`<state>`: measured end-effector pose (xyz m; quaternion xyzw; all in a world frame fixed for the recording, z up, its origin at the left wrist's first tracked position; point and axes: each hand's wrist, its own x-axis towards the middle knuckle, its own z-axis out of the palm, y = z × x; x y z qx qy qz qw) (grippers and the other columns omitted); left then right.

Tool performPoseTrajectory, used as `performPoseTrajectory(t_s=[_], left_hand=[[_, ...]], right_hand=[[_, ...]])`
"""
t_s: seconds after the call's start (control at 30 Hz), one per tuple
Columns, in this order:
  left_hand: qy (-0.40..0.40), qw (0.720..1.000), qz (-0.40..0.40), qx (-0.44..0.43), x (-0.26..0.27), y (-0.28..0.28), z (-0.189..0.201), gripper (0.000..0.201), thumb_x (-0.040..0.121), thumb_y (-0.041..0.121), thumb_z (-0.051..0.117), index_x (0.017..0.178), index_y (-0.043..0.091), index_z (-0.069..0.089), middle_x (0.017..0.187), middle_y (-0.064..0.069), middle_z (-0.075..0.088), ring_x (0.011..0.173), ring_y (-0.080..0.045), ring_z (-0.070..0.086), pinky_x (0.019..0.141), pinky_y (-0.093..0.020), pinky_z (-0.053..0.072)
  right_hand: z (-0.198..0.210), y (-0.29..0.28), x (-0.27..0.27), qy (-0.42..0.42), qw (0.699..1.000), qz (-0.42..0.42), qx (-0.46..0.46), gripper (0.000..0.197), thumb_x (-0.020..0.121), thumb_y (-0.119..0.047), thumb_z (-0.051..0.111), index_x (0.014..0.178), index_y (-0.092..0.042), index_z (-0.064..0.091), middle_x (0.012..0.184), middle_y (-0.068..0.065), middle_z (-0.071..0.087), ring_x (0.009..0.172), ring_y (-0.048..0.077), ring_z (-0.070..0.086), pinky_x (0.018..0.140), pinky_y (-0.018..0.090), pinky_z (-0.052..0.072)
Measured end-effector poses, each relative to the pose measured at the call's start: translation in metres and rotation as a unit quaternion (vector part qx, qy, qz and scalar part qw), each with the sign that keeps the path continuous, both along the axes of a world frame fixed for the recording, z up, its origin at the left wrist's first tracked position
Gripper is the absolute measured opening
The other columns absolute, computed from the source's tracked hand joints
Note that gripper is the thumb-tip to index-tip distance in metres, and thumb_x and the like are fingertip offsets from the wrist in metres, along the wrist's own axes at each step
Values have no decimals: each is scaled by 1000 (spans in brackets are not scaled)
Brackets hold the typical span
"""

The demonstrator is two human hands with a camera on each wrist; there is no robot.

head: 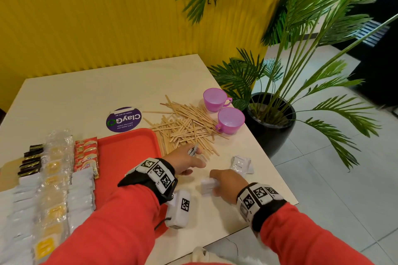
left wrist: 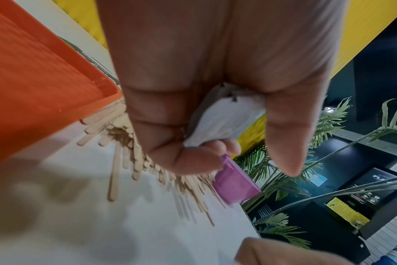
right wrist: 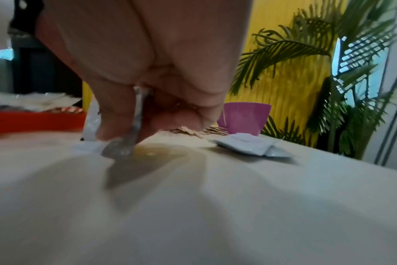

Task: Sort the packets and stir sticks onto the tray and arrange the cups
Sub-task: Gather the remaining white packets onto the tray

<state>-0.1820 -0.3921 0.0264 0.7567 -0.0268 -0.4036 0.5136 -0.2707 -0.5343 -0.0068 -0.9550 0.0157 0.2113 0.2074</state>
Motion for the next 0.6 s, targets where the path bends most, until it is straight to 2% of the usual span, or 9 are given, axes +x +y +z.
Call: performPoseTrajectory(t_s=[0.03,0.1,0.17,0.27,0.33,0.4,0.47,0.53,0.6], left_hand=[[-5,1000,-4,-2,1,1,-2,24,81,11,70,87,24,51,85,3,46,77,-12,47,61,-22,43],[-13,1000,-11,-9,1,2,-4,24,79,20,73,87,25,51,87,4,50,84,-13,50,64,-23,43],[-18,999,-20,-30,0,4,-3,28,74,26,77,88,24,52,82,4,54,77,-11,53,62,-22,43],[6,994,-51,-91,-6,2,1,23,75,14,76,87,17,56,77,-1,62,65,-9,60,54,-19,47],[11,994,-32,-105,-9,-1,4,19,80,3,70,87,15,57,77,-4,63,64,-10,63,52,-21,51],[8,996,4,-89,-9,-5,7,17,84,0,64,94,12,57,82,-8,64,67,-15,64,55,-26,55],[20,995,37,-95,-7,-8,9,18,88,-4,53,101,9,52,89,-12,65,68,-19,65,54,-28,53],[29,992,52,-111,-5,-8,10,24,89,-8,45,102,12,48,89,-13,63,65,-20,64,48,-24,47],[28,991,65,-112,-4,-8,9,26,88,-8,44,102,13,48,85,-10,59,69,-20,62,46,-23,47]], right_hand=[[1,2,0,2,998,-24,57,8,87,-9,51,92,-15,51,88,4,54,88,23,54,75,28,41],[4,3,3,0,982,-79,172,9,91,-7,47,85,-14,48,82,4,53,76,18,52,71,27,42],[11,2,9,-20,957,-122,261,14,93,-9,49,80,-13,50,78,4,56,66,13,54,64,25,43],[21,2,19,-63,930,-167,323,20,87,-7,56,70,-17,52,68,2,59,55,4,56,54,16,41],[21,4,23,-74,915,-202,343,23,82,-4,60,66,-16,50,60,1,58,49,3,55,55,21,43],[16,1,27,-97,920,-246,291,28,80,-14,67,63,-19,46,61,1,57,57,11,53,62,28,43],[11,-12,30,-112,932,-286,192,24,80,-27,69,71,-19,48,75,1,57,73,17,53,68,30,43],[7,-29,28,-90,947,-304,57,21,84,-29,63,99,-19,54,103,5,56,99,24,52,84,34,43],[-1,-45,22,-43,950,-307,-34,38,87,-29,57,122,-19,47,124,9,46,118,31,42,95,39,40]])
